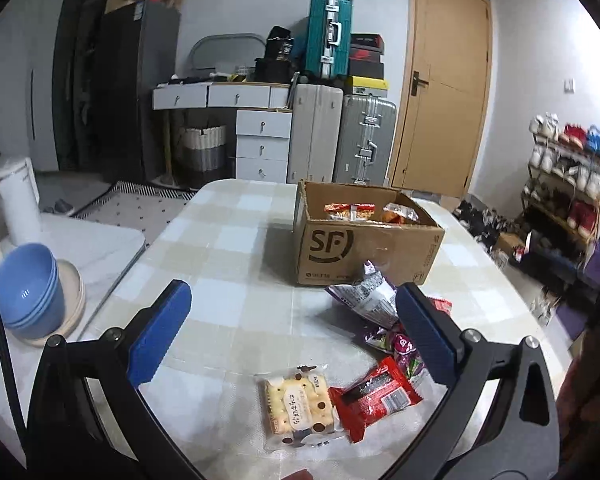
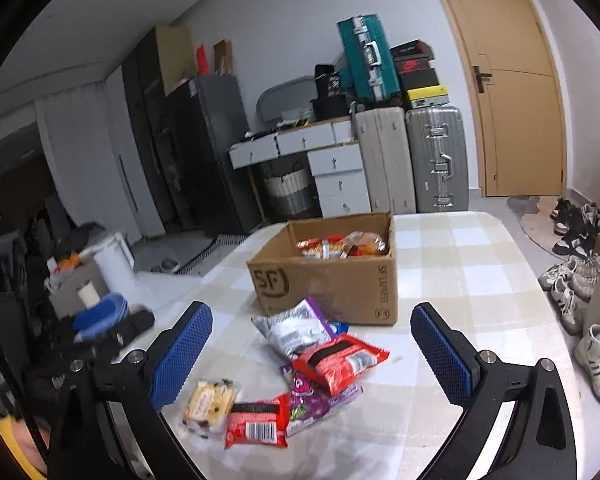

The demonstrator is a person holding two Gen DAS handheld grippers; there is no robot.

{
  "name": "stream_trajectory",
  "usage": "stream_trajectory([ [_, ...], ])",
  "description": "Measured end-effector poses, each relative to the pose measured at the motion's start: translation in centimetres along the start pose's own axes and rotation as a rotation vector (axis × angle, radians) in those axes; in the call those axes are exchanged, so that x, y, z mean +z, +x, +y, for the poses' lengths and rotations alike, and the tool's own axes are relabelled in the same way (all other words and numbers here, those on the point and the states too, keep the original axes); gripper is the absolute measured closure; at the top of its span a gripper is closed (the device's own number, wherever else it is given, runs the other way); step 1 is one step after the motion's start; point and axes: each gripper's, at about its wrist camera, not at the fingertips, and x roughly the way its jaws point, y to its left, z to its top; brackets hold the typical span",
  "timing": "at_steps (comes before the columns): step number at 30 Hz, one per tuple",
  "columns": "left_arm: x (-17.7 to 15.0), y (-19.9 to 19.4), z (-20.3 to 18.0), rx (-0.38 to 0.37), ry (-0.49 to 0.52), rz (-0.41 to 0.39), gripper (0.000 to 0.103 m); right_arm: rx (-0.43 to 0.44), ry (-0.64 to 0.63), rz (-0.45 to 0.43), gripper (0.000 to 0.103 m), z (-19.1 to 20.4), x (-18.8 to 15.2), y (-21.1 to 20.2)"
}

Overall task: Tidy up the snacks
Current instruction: 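Withdraw both grippers from the box back toward the remaining snacks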

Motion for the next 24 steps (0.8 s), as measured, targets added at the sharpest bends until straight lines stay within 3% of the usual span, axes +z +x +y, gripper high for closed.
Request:
stream_trajectory([
  [4, 0.5, -1.1, -1.5, 0.050, 0.049, 0.005, 0.001, 0.003, 0.045, 0.004, 0.002, -0.6, 0.0, -0.7],
  [11, 3.2, -3.0, -3.1, -0.008, 0.027, 0.000, 0.001, -0.011, 0.014, 0.097, 0.002, -0.6, -1.5, -0.2],
  [18, 3.8, 1.6, -4.1, -0.040, 0.073, 0.046, 0.001, -0.029, 0.076, 0.179, 0.002, -1.5, -2.1, 2.5],
  [24, 3.8, 7.9, -4.6, -0.083, 0.102, 0.149, 0.001, -0.070, 0.071, 0.255, 0.002, -2.2, -2.6, 6.0],
])
